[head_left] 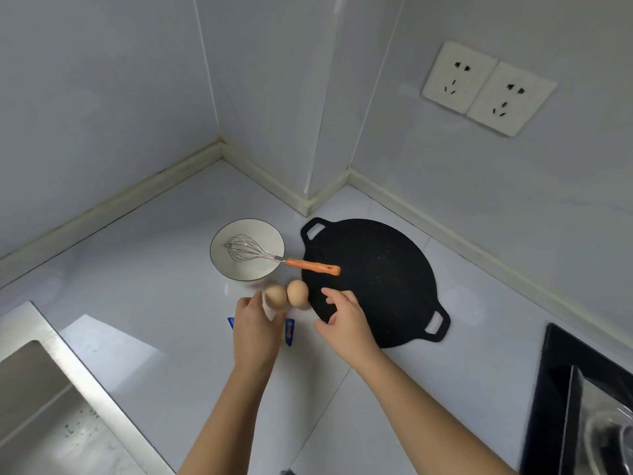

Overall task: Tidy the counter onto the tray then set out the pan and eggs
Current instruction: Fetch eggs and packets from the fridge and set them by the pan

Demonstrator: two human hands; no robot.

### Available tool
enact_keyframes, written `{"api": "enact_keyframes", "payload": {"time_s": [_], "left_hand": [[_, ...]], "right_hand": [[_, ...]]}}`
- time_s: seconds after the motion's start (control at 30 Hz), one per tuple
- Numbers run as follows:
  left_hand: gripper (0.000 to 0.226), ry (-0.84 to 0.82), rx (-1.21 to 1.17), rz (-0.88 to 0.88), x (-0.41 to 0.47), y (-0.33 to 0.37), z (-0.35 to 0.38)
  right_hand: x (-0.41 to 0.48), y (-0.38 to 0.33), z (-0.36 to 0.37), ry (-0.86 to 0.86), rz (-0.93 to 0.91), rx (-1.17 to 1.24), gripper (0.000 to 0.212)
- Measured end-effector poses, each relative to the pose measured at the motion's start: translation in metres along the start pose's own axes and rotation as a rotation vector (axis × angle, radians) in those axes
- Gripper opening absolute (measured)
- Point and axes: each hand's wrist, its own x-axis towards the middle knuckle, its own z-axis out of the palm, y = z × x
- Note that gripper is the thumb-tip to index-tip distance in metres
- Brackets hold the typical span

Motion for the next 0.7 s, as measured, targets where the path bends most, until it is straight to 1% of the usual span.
{"api": "enact_keyframes", "payload": {"time_s": [0.1, 0.2, 0.37, 0.57, 0.7], "left_hand": [[0.045, 0.009, -0.017, 0.026, -0.028, 0.008, -0.001], [0.041, -0.035, -0.026, 0.152, -0.068, 0.024, 0.005], [0.03, -0.171, -0.075, 0.374, -0.149, 0.06, 0.028], [0.022, -0.326, -0.105, 0.533, -0.283, 0.095, 0.076], [0.018, -0.486, -0.112, 0.652, -0.393, 0.106, 0.121]], "right_hand": [[-0.031, 0.012, -0.016, 0.057, 0.015, 0.059, 0.056], [-0.07, 0.028, -0.038, 0.138, 0.018, 0.144, 0.048], [-0.148, 0.067, -0.089, 0.317, 0.042, 0.223, 0.039], [-0.292, 0.145, -0.142, 0.541, 0.095, 0.324, 0.034], [-0.409, 0.206, -0.175, 0.704, 0.173, 0.367, 0.029]]}}
